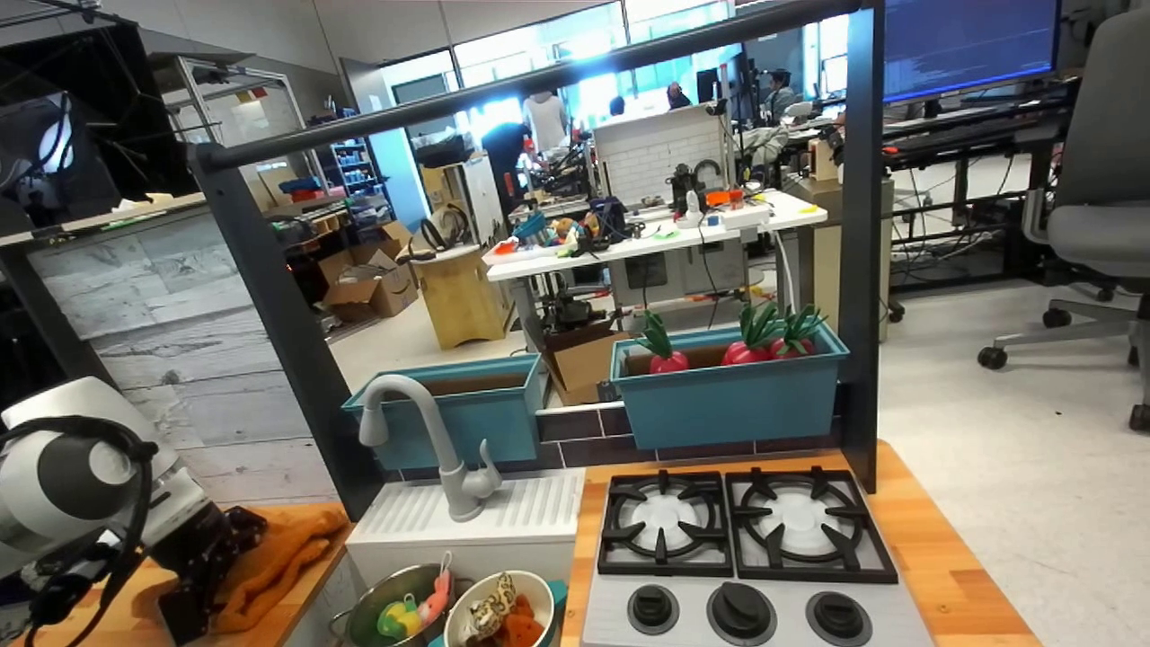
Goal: Wipe the counter with the cloth, then pick the objects in the bowls in the sink and put them on the counter and the stove
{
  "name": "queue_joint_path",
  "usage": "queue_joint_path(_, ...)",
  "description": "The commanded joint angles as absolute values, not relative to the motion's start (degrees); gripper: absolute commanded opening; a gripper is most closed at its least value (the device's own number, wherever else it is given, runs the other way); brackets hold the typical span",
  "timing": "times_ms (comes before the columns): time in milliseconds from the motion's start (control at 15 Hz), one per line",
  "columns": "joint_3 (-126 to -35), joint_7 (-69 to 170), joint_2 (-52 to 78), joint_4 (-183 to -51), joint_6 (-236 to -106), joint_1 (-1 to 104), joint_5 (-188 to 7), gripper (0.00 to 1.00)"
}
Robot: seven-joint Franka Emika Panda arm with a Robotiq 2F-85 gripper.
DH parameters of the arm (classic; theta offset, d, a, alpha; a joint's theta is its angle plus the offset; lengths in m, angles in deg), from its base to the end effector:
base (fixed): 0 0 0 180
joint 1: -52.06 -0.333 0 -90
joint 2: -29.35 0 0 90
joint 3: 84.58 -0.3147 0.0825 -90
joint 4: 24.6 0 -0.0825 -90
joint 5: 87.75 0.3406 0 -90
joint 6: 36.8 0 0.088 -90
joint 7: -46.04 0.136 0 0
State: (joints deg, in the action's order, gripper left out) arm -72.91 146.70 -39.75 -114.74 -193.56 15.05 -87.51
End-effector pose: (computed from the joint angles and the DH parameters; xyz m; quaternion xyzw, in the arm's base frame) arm 0.5494 0.2663 -0.0494 0.8238 -0.5587 0.0794 0.0536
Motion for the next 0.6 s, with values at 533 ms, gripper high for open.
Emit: queue_joint_path(533, -77.5, 146.6, -50.3, -101.6, -191.5, 13.9, -87.5, 1.00)
